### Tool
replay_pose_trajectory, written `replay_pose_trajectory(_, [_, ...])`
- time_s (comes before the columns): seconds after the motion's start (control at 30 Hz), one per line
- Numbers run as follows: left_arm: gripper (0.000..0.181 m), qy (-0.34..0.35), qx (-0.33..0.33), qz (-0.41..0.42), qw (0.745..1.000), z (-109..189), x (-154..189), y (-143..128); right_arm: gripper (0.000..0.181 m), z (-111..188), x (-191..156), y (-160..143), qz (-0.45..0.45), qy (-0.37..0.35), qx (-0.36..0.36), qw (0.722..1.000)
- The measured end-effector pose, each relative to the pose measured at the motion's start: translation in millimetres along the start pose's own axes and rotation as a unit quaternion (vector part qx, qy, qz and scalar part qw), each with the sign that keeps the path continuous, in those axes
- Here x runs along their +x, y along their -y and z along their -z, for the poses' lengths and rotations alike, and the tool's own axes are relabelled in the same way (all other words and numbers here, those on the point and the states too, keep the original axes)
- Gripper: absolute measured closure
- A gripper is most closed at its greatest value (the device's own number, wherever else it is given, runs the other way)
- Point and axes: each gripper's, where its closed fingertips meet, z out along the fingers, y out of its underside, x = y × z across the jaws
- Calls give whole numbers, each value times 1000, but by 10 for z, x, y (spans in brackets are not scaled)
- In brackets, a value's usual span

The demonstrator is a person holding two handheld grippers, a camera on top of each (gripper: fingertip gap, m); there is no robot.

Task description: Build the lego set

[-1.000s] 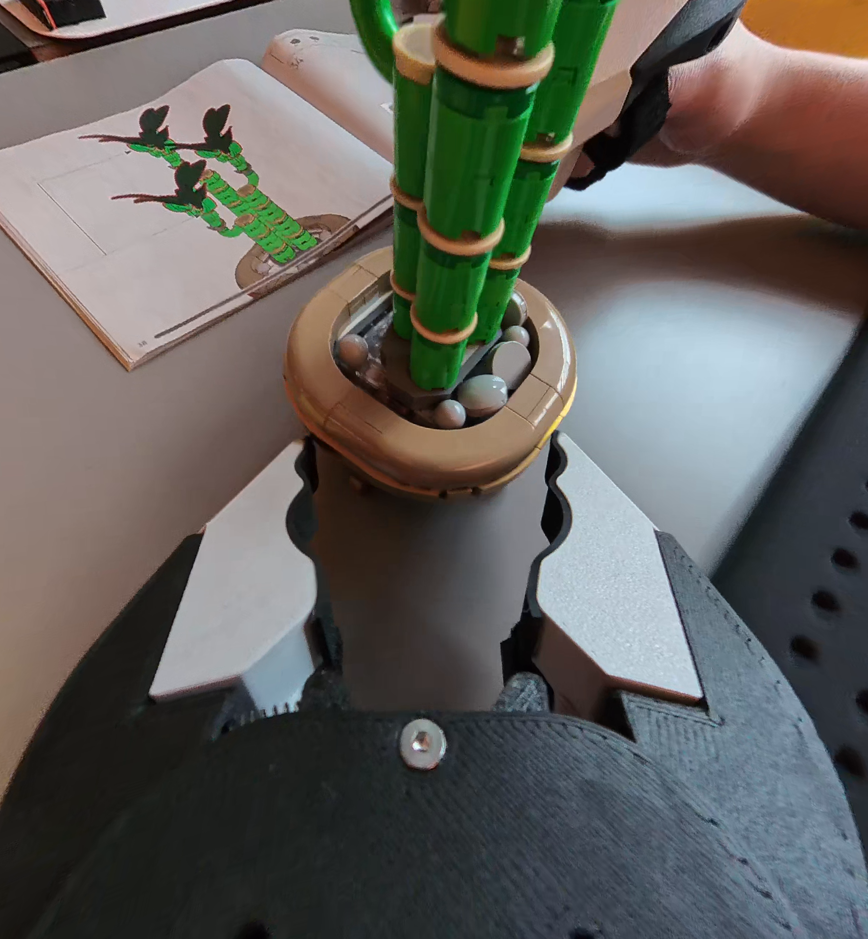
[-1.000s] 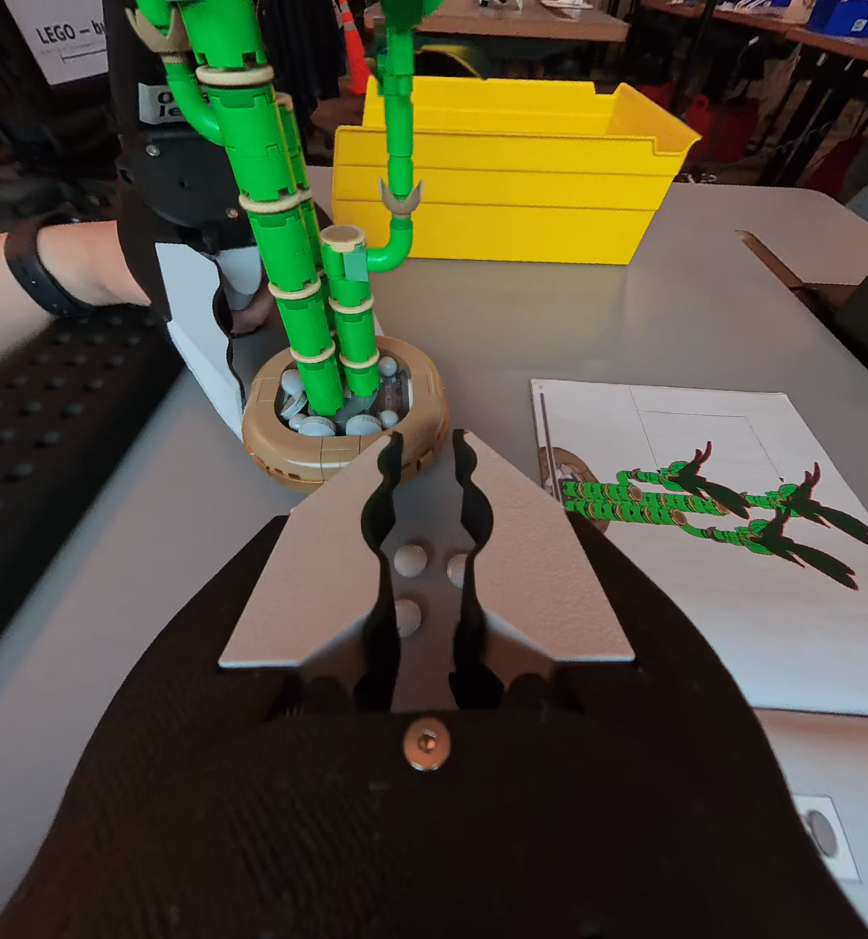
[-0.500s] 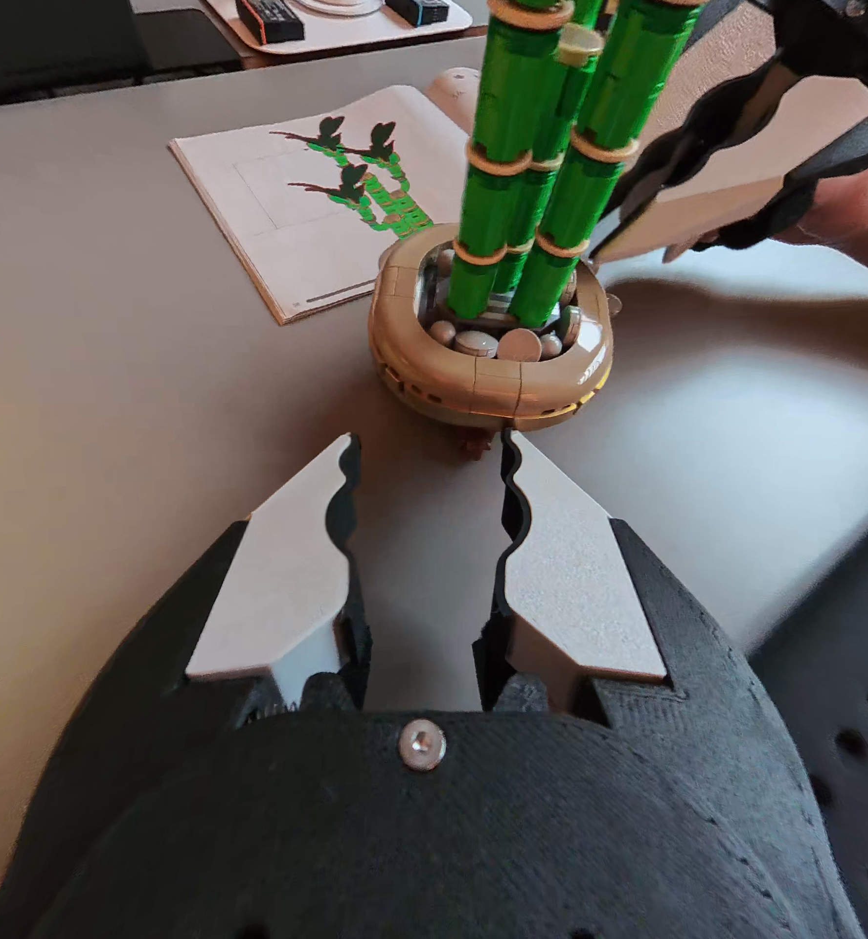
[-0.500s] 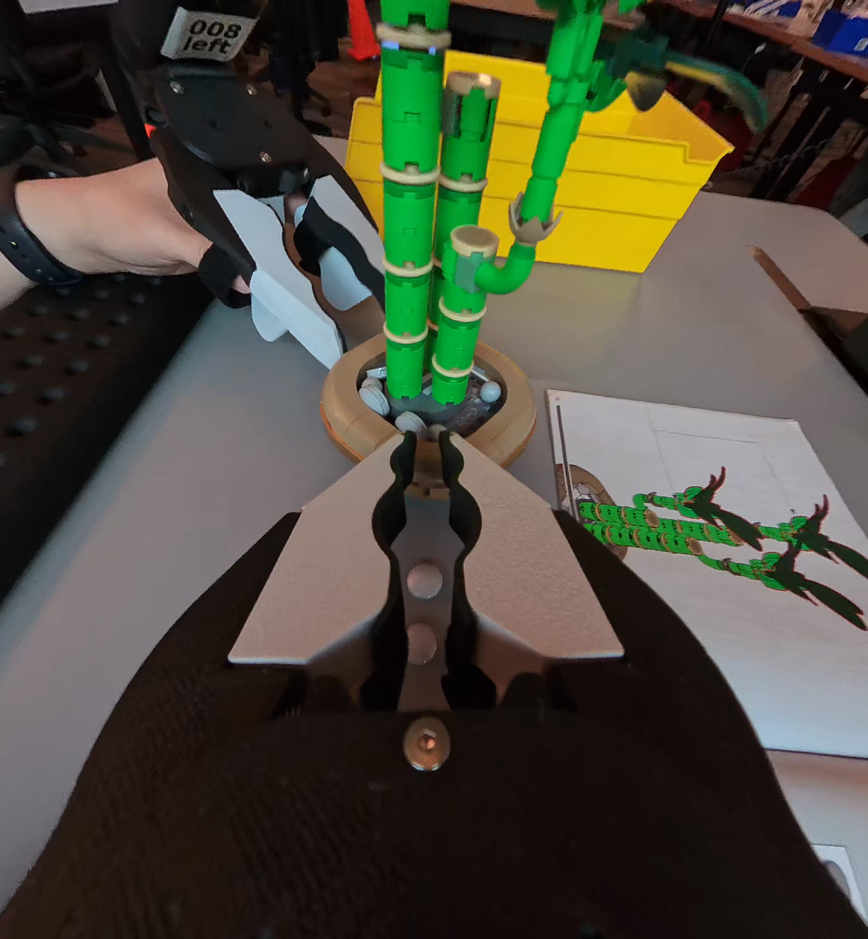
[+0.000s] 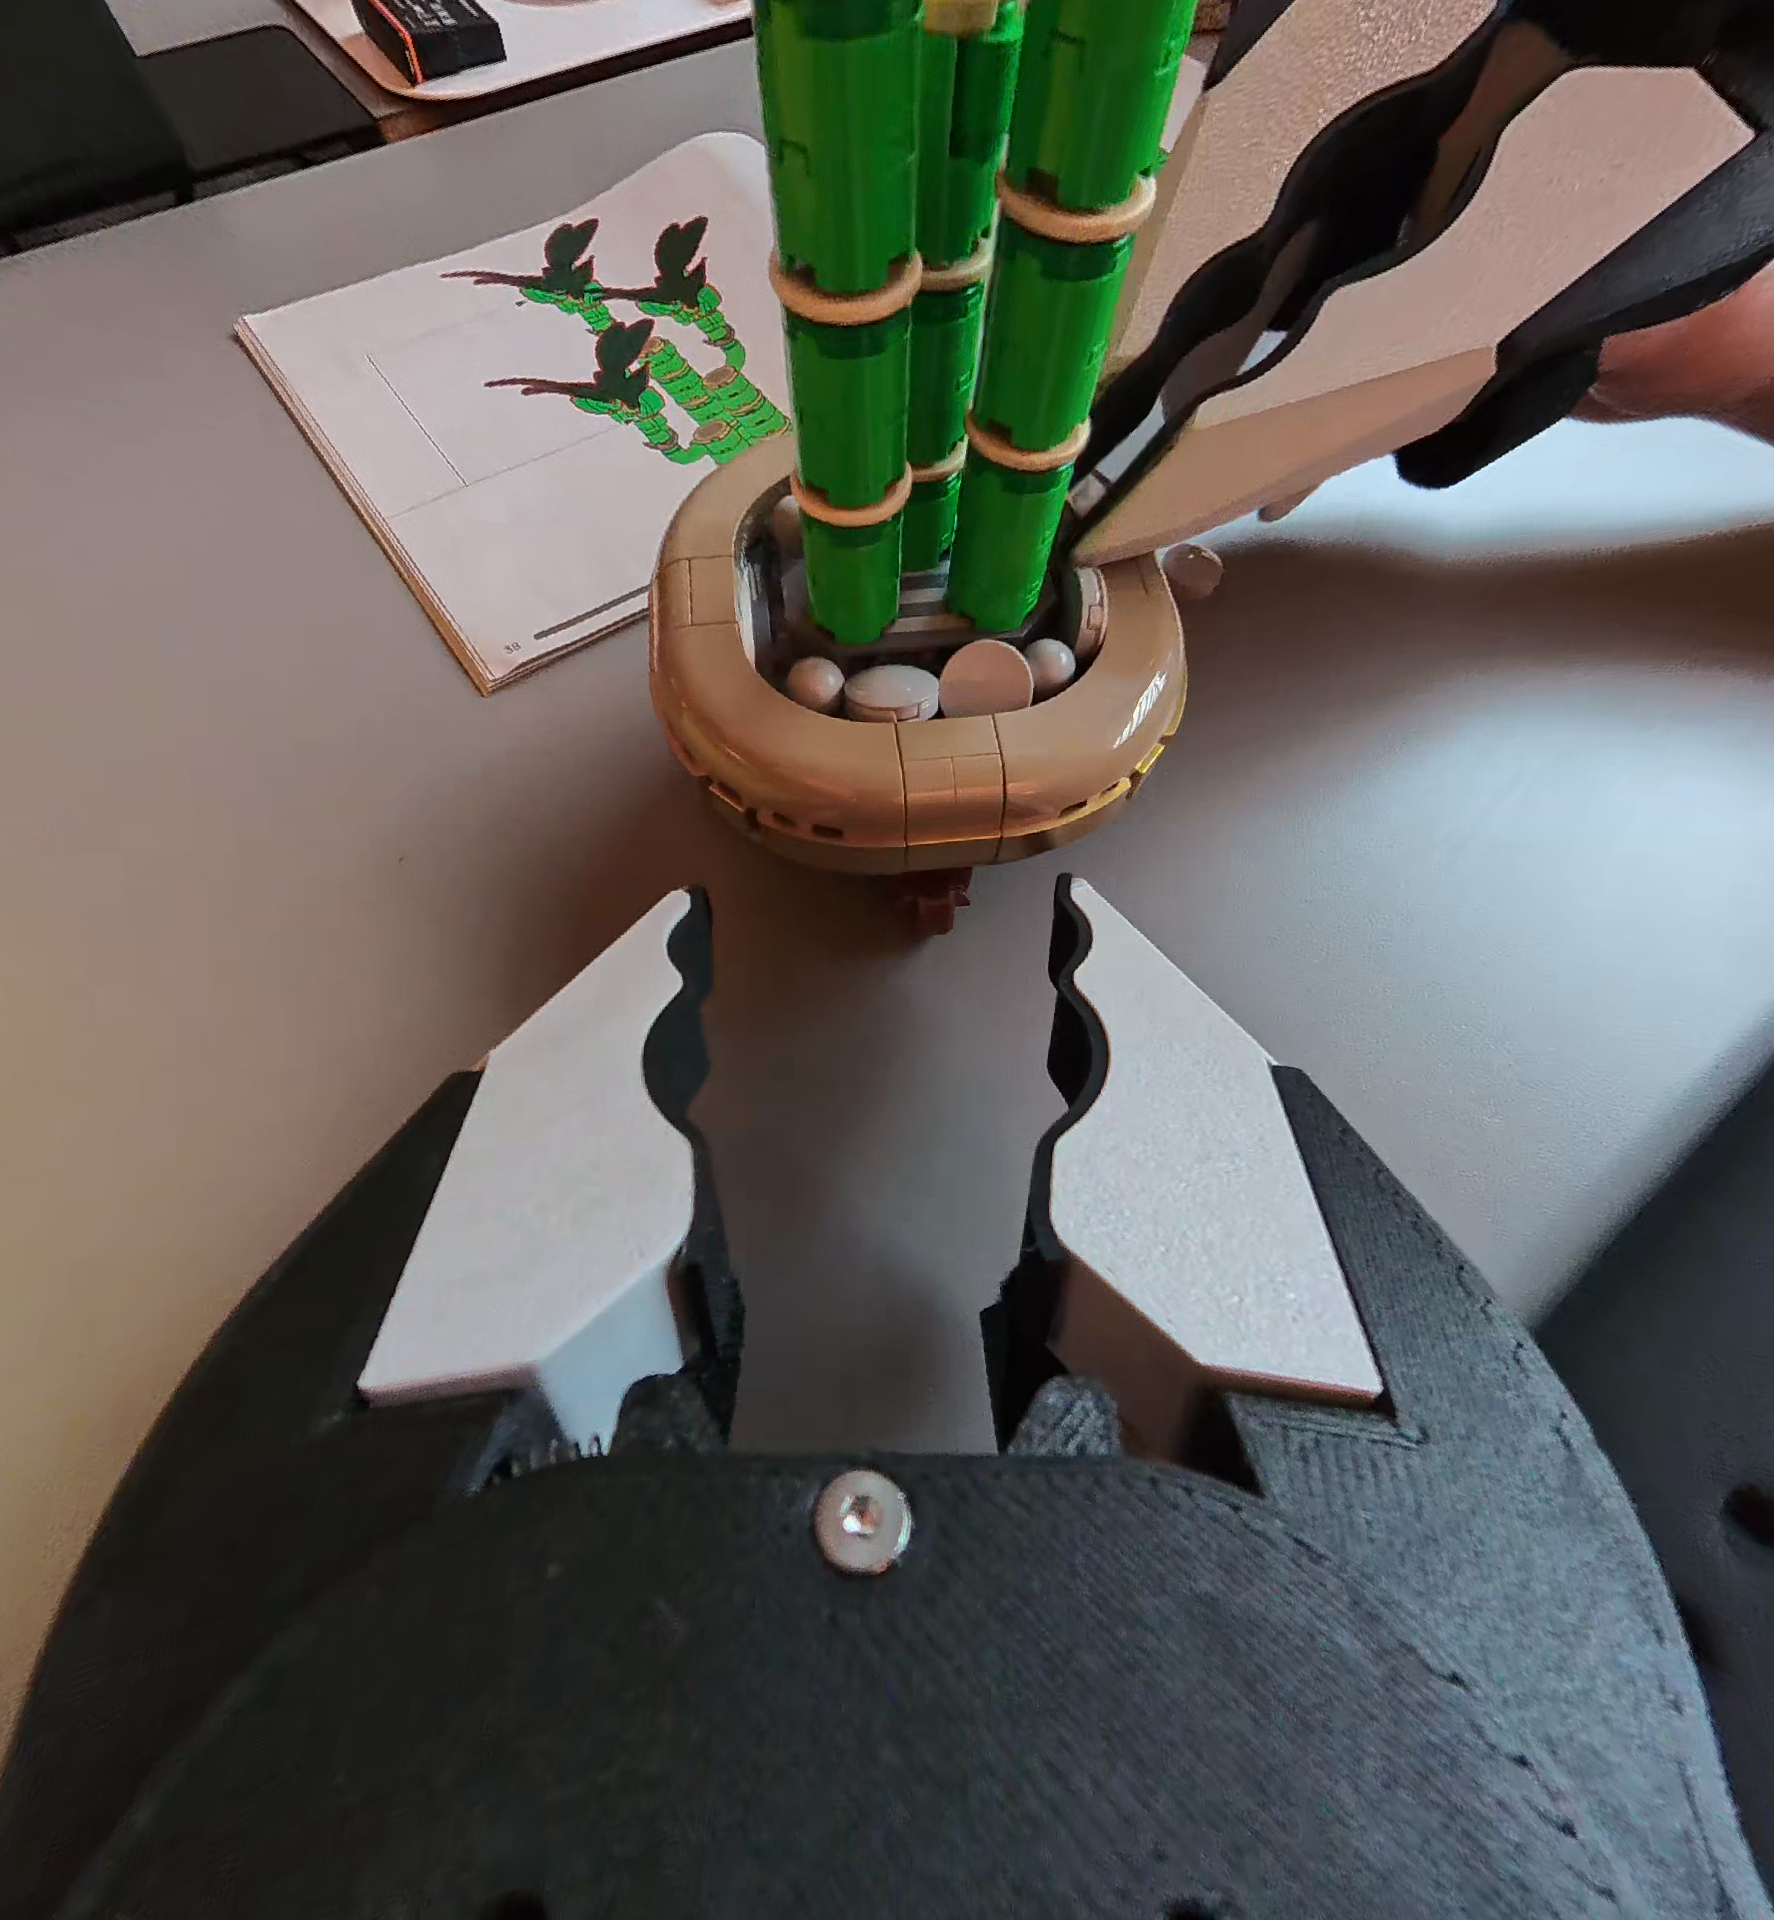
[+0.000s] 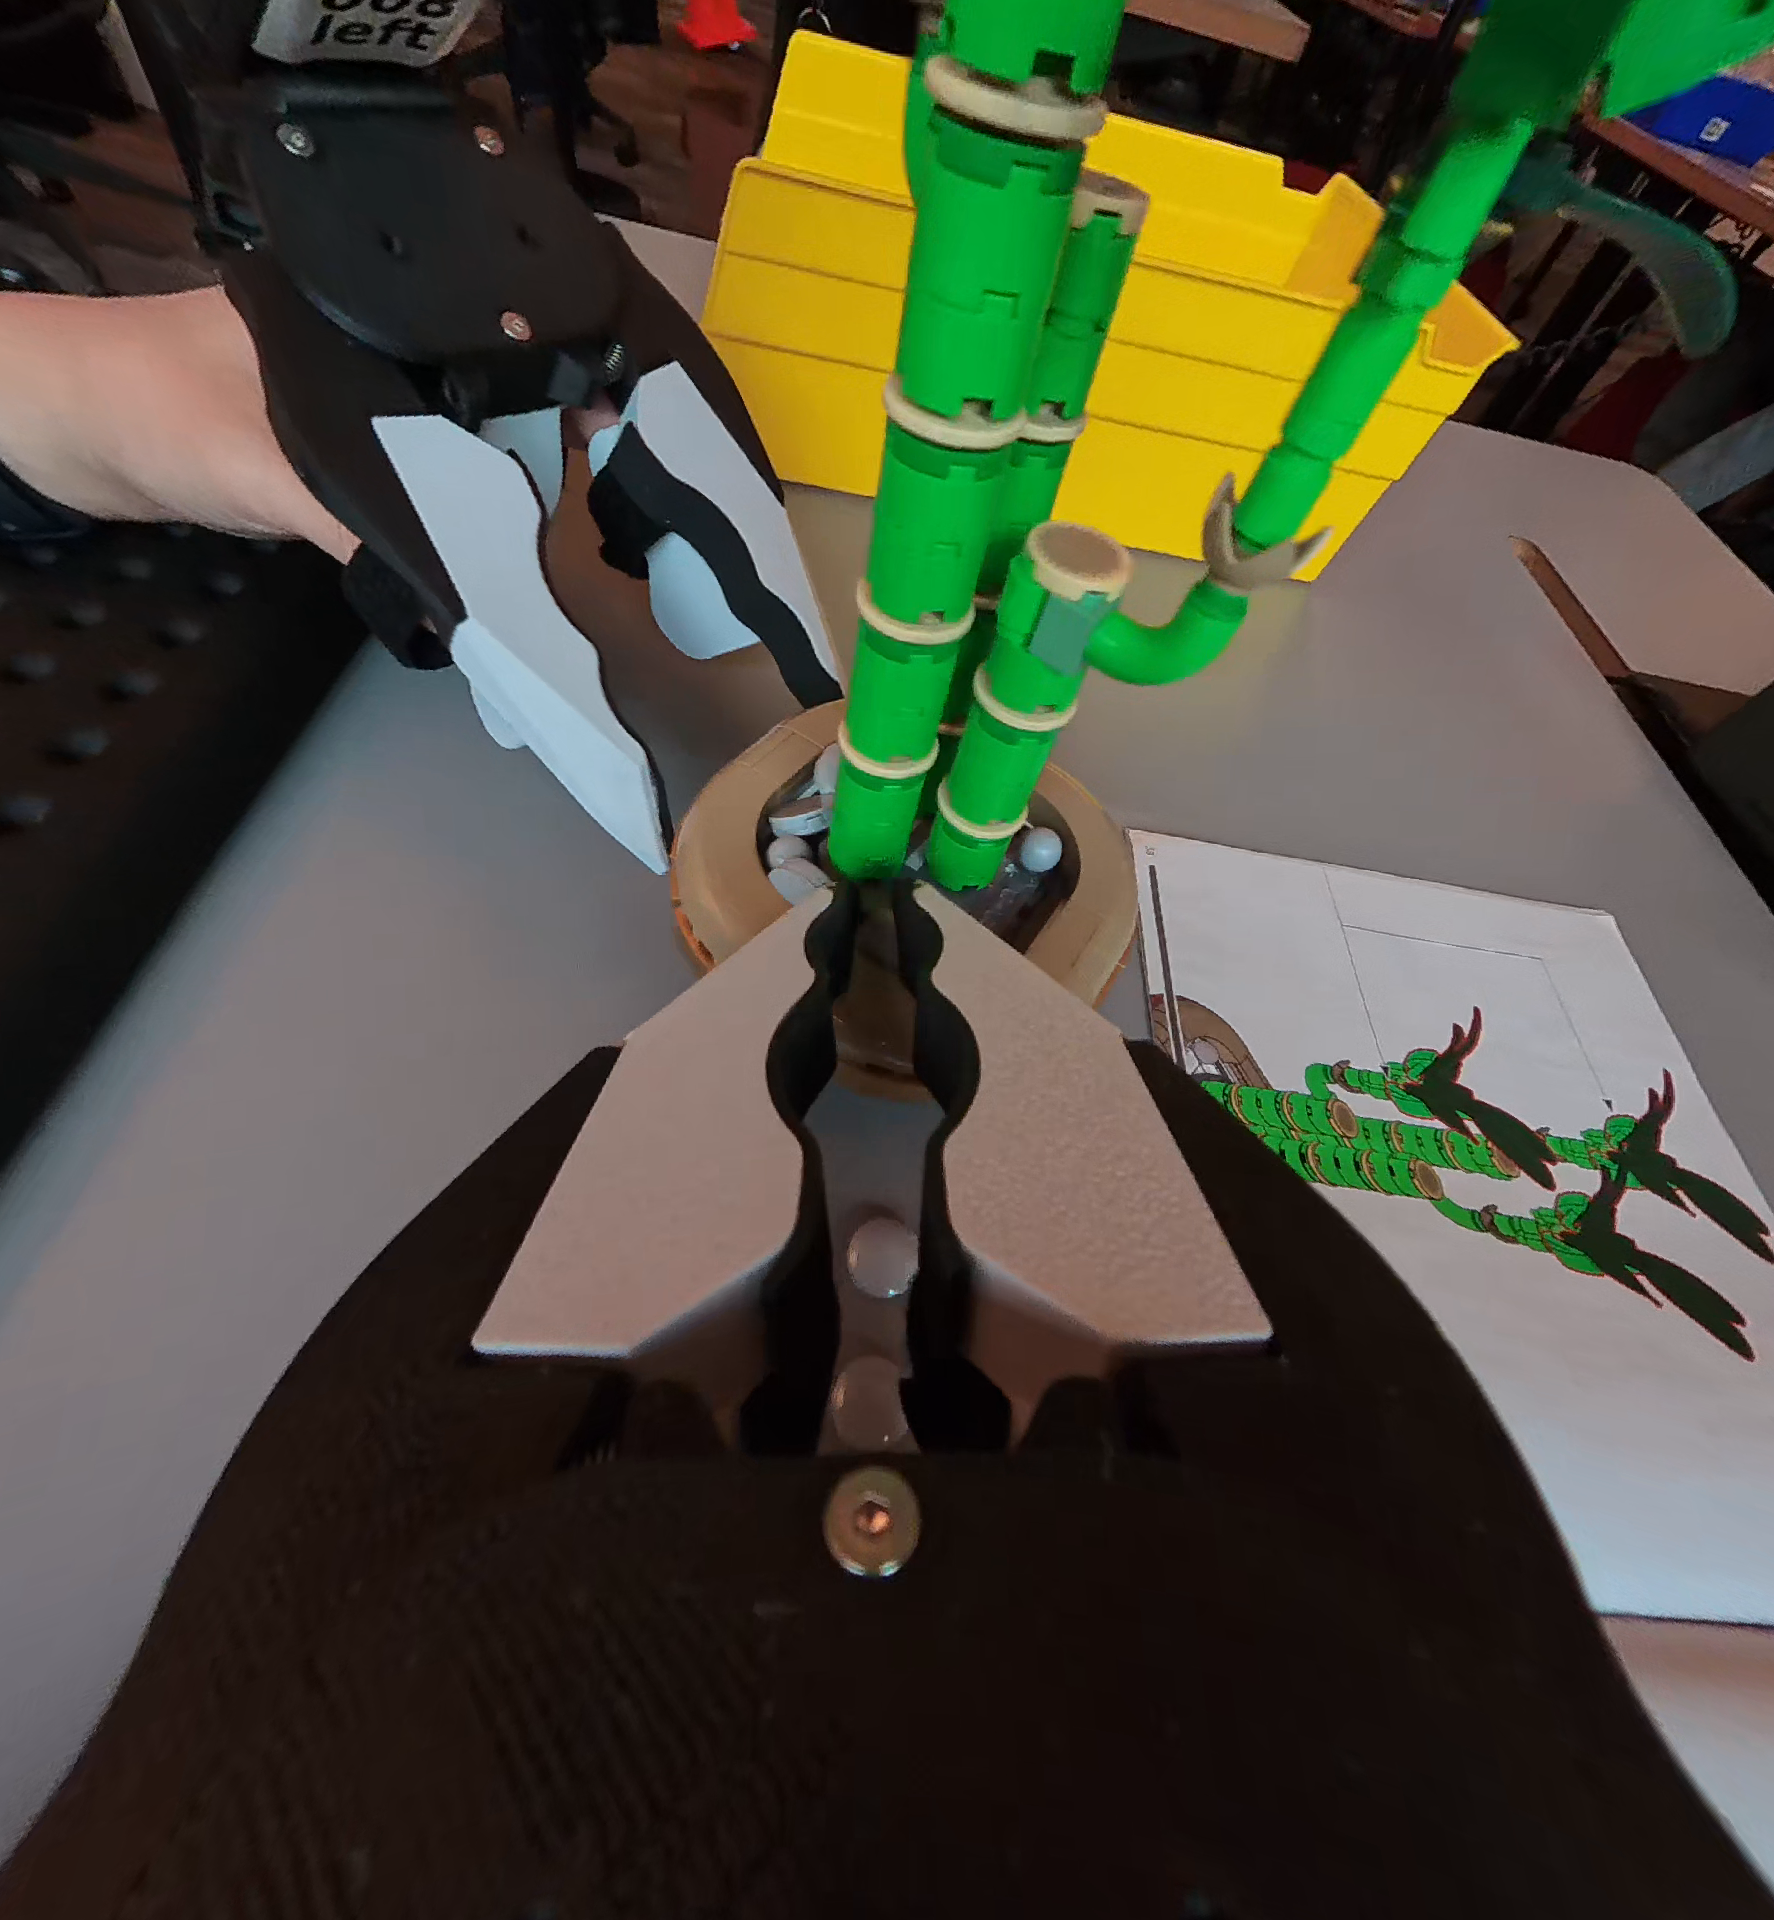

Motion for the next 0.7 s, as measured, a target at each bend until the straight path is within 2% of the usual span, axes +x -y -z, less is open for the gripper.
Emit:
replay_pose_trajectory(0.27, [117,2,-10,-6,1000,-15,5,-26,174,258,233,93,6,-46,24,999])
replay_pose_trajectory(0.33, [117,3,-10,-7,1000,-15,1,-29,172,292,213,115,-5,-30,38,999])
replay_pose_trajectory(0.43, [117,4,-12,-6,1000,-17,-4,-34,169,262,91,165,-7,0,53,999])
replay_pose_trajectory(0.7, [118,6,-19,-12,1000,-27,2,-53,162,43,-37,6,-10,14,9,1000])
